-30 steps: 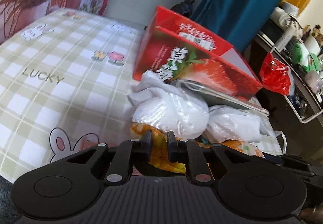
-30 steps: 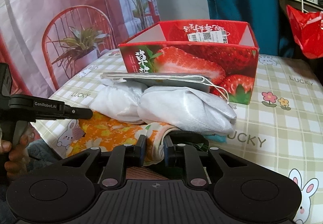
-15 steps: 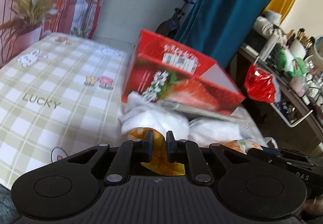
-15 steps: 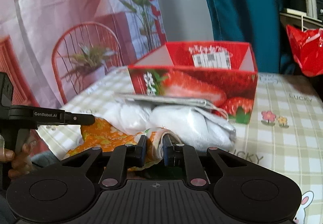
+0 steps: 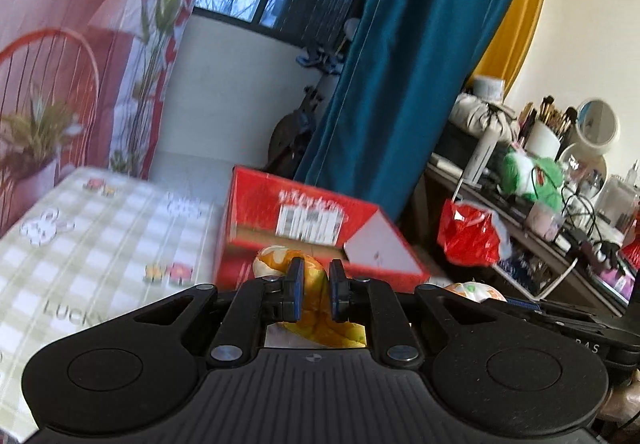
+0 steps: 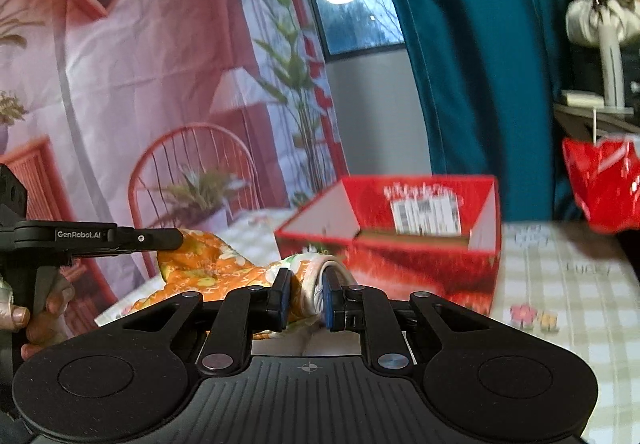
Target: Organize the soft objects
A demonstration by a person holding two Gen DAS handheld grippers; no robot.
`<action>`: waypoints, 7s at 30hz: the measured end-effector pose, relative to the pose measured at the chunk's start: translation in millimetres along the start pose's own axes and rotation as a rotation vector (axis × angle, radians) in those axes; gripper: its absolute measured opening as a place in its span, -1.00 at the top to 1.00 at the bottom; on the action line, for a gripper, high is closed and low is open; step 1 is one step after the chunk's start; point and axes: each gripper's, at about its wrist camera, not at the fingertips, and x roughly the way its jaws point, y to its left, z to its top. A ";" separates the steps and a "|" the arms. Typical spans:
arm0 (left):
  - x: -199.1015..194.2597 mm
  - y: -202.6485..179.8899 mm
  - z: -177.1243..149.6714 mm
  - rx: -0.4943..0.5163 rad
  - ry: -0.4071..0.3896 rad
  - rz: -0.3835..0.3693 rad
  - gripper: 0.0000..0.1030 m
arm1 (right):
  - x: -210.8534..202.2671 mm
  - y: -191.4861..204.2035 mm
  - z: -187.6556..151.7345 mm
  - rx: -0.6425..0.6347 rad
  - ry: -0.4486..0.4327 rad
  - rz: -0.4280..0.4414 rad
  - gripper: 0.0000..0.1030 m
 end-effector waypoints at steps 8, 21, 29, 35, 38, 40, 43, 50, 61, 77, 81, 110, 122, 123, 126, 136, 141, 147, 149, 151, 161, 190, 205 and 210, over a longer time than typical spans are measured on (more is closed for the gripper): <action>12.8 -16.3 38.5 0.053 -0.059 -0.011 0.73 | -0.8 -9.3 39.2 -0.026 -0.056 0.013 0.71; 101.6 -16.8 82.7 0.120 -0.025 0.040 0.73 | 66.4 -60.6 85.8 -0.061 -0.008 -0.044 0.71; 179.9 10.4 69.1 0.084 0.141 0.104 0.73 | 139.1 -98.2 83.4 -0.045 0.109 -0.096 0.72; 219.9 24.1 76.0 0.091 0.185 0.125 0.73 | 181.4 -116.7 70.1 -0.030 0.197 -0.119 0.72; 237.8 22.6 83.4 0.107 0.183 0.137 0.73 | 201.6 -127.4 69.3 -0.021 0.222 -0.142 0.72; 246.7 17.7 88.7 0.131 0.164 0.149 0.73 | 213.8 -133.7 68.9 -0.014 0.234 -0.159 0.72; 263.9 13.7 95.7 0.165 0.160 0.178 0.53 | 229.7 -141.4 69.6 -0.011 0.239 -0.196 0.71; 265.9 12.1 85.2 0.222 0.217 0.200 -0.30 | 255.3 -145.6 60.7 -0.026 0.314 -0.296 0.49; 226.6 6.9 74.1 0.185 0.275 0.182 -0.30 | 220.5 -132.5 59.7 -0.016 0.301 -0.270 0.49; 130.9 -12.0 30.3 0.166 0.280 0.132 -0.30 | 135.6 -70.2 41.7 0.022 0.215 -0.165 0.49; 106.9 -14.1 10.0 0.179 0.297 0.130 -0.30 | 113.5 -53.7 27.6 0.014 0.198 -0.125 0.49; 60.6 16.3 -106.1 0.049 0.508 0.133 -0.32 | 45.4 -12.9 -95.5 -0.049 0.457 -0.125 0.44; 70.8 32.8 -123.1 -0.021 0.570 0.177 -0.48 | 58.5 -12.8 -112.9 -0.070 0.582 -0.145 -0.01; 73.4 32.1 -123.3 -0.025 0.568 0.184 -0.48 | 59.6 -13.5 -114.3 -0.067 0.593 -0.150 -0.01; 77.7 34.9 -126.5 -0.040 0.585 0.175 -0.53 | 63.3 -17.1 -119.4 -0.058 0.619 -0.162 -0.02; 84.3 35.0 -125.7 -0.011 0.558 0.202 -0.53 | 64.7 -32.1 -121.1 -0.021 0.574 -0.176 0.75; 95.2 34.2 -129.1 0.020 0.570 0.211 -0.54 | 63.8 -35.5 -120.9 -0.011 0.560 -0.180 0.71; 101.2 33.4 -129.9 0.048 0.566 0.221 -0.59 | 60.9 -19.3 -120.0 -0.089 0.578 -0.140 0.19; 102.3 34.2 -130.0 0.046 0.562 0.220 -0.60 | 62.5 -17.3 -121.9 -0.096 0.595 -0.138 0.13; 102.8 35.2 -130.1 0.040 0.556 0.216 -0.60 | 63.4 -19.1 -123.4 -0.085 0.611 -0.141 0.06; 106.9 35.1 -132.3 0.075 0.540 0.206 -0.62 | 67.8 -18.1 -129.1 -0.092 0.630 -0.144 -0.07; 95.3 20.3 -139.7 0.103 0.538 0.085 0.39 | 64.6 -46.7 -121.8 0.051 0.523 -0.133 0.82; 101.4 21.3 -137.8 0.108 0.538 0.089 0.39 | 64.5 -58.3 -130.8 0.121 0.478 -0.082 0.82; 101.9 23.4 -138.4 0.104 0.531 0.082 0.39 | 64.7 -60.0 -132.5 0.133 0.469 -0.076 0.82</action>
